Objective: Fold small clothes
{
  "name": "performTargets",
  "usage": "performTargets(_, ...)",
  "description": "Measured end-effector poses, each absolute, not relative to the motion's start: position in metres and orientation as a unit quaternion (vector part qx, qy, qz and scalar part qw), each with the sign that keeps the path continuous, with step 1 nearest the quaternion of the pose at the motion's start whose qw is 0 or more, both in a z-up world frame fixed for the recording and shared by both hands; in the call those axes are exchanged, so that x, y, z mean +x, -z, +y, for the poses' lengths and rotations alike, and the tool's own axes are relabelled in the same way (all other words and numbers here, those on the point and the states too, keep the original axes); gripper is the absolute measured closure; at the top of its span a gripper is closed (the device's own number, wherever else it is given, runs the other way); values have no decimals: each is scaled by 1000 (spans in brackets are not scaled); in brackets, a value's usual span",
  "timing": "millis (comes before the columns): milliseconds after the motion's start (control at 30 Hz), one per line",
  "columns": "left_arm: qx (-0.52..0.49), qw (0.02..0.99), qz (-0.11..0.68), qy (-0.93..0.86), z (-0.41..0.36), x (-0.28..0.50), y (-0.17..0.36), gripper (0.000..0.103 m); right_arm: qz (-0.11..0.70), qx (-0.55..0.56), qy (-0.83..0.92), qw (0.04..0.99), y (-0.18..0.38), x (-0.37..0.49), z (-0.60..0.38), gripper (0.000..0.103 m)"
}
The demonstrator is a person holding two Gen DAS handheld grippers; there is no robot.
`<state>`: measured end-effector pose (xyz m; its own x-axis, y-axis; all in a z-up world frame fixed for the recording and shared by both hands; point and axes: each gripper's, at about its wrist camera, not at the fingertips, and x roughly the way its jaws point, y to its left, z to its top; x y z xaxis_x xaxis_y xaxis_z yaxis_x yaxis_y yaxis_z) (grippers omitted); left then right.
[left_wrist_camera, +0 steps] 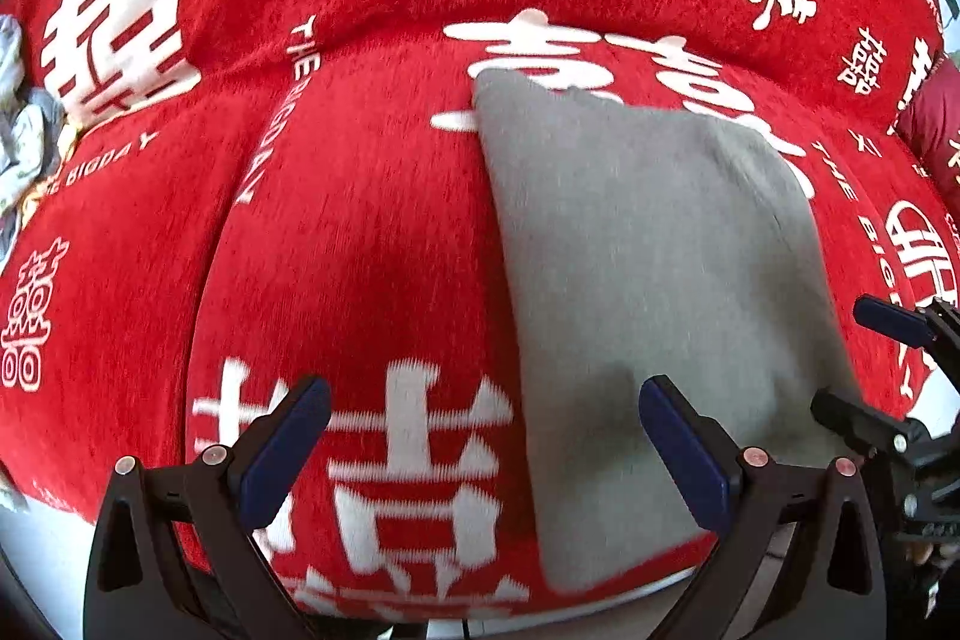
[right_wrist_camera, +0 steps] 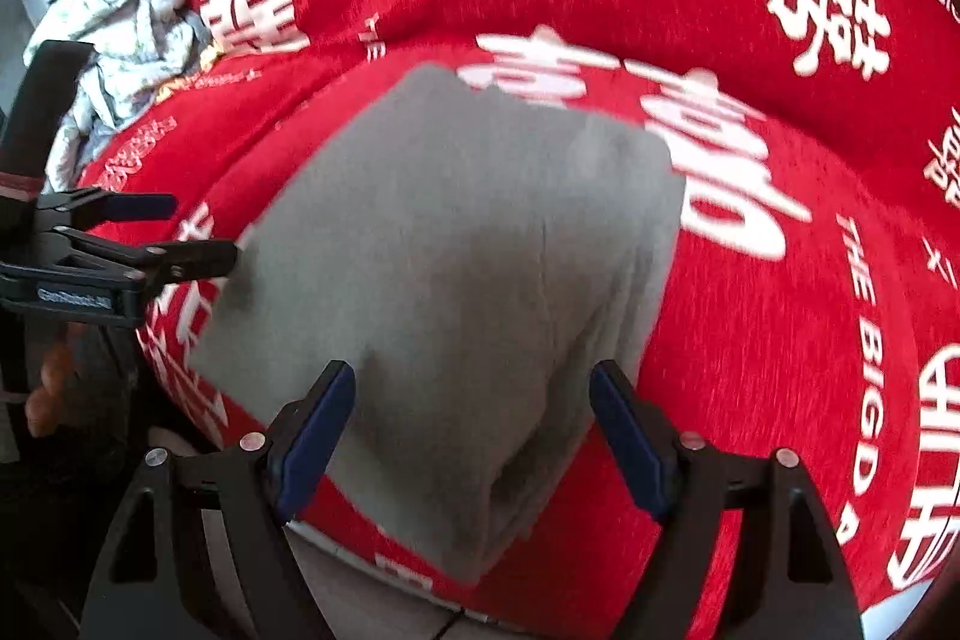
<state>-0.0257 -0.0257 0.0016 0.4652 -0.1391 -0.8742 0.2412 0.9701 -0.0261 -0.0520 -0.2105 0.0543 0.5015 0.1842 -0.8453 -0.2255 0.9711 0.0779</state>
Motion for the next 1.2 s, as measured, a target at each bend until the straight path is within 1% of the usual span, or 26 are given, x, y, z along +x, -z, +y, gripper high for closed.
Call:
performTargets(100, 40, 850, 514, 110, -31, -7, 8, 0, 481, -23, -121, 868, -52, -35, -203, 20)
performTargets(200, 23, 845, 523, 113, -31, 2, 11, 0, 506, 1, -124, 854, -37, -16, -203, 20)
performTargets(267, 16, 843, 525, 115, -31, 4, 12, 0, 507, 1, -123, 853, -30, -10, -203, 20)
performTargets(500, -6, 834, 539, 116, -33, 22, 18, 0, 500, -13, -123, 857, -31, 7, -203, 19)
performTargets(633, -9, 828, 547, 119, -37, 39, 22, 0, 500, 8, -122, 857, -30, 25, -214, 19)
performTargets(800, -5, 823, 554, 128, -43, 59, 20, 0, 505, 51, -120, 853, -32, 46, -235, 19)
performTargets(933, -5, 838, 536, 104, -33, 74, 2, 0, 489, 87, -81, 864, -48, 51, -263, 19)
performTargets(1033, -13, 833, 545, 96, -32, 97, -1, 0, 484, 102, -83, 865, -58, 64, -277, 19)
performTargets(1133, 6, 827, 554, 96, -46, 118, 2, 0, 493, 86, -115, 858, -61, 83, -266, 19)
performTargets(1200, 30, 823, 560, 89, -57, 128, 9, 0, 507, 69, -140, 848, -54, 96, -253, 19)
